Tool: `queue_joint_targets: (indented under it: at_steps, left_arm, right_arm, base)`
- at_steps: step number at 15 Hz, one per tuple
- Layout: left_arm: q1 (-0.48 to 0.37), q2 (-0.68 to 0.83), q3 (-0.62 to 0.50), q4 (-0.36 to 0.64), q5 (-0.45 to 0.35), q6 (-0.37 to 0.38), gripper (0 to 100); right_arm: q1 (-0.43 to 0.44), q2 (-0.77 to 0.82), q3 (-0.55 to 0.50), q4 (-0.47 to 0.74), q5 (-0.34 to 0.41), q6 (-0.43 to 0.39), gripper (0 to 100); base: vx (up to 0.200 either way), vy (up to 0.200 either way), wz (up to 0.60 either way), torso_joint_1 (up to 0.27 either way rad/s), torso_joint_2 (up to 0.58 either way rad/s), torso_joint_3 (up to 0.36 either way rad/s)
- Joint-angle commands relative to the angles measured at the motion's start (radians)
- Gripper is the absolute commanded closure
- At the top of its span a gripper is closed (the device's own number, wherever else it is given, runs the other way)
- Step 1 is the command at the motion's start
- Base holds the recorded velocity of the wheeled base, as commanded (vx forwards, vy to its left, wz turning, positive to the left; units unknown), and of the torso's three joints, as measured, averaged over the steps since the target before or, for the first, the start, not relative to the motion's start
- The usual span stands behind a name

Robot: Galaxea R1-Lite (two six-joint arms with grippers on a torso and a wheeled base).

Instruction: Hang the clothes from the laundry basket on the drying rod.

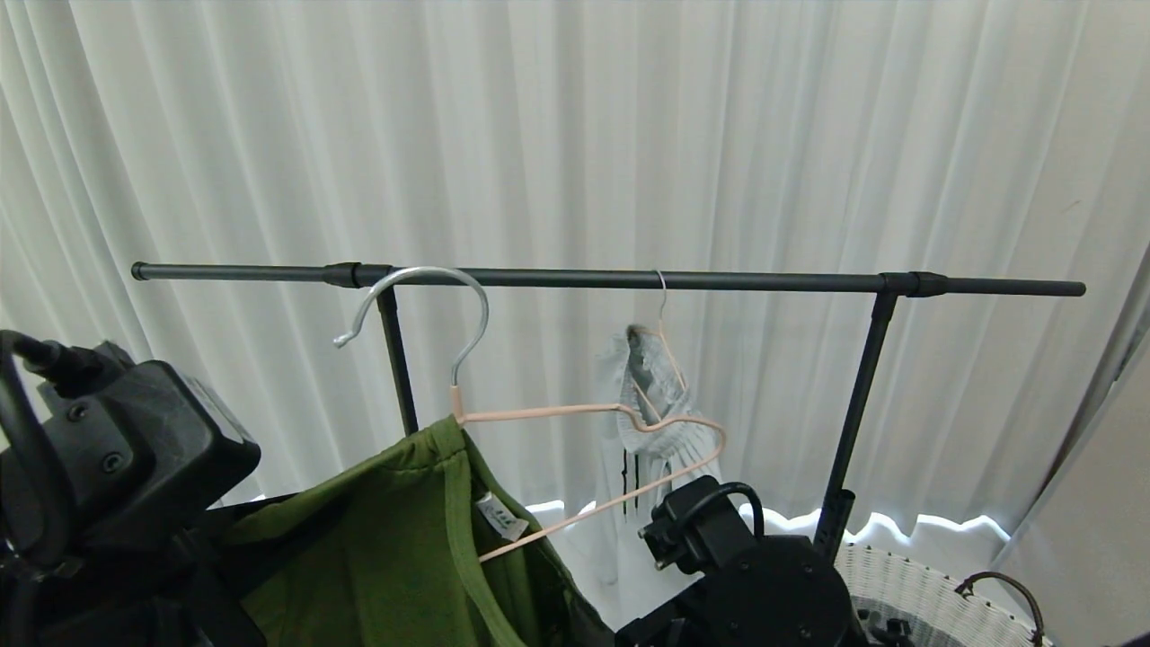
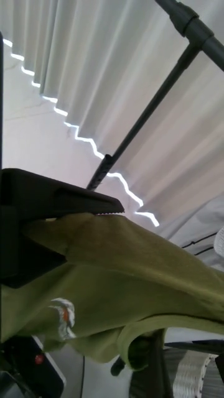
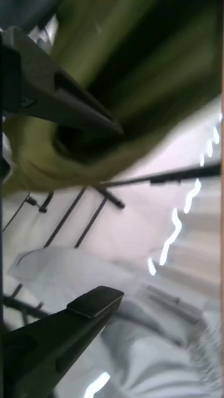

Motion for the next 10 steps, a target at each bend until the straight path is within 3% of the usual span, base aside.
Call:
queue_joint_targets:
  at_steps: [1, 6, 10]
  left_arm:
    - [0.000, 0.001, -0.002, -0.001, 0.001, 0.000, 100]
    - [0.000, 0.003, 0.001, -0.046, 0.001, -0.003, 100]
    - [0.003, -0.005, 0.023, -0.046, 0.004, -0.001, 100]
  right_arm:
    - [-0.005, 0.037, 0.014, 0.000, -0.009, 0.001, 0]
    - [-0.008, 0.029, 0.112, 0.000, -0.024, -0.002, 0]
    - [-0.126, -0.031, 0.208, 0.002, -0.050, -0.030, 0]
  base:
    - [0.000, 0.000, 0.00, 0.000, 0.00, 0.000]
    - [0.000, 0.000, 0.00, 0.000, 0.00, 0.000]
    - [0.000, 0.000, 0.00, 0.000, 0.00, 0.000]
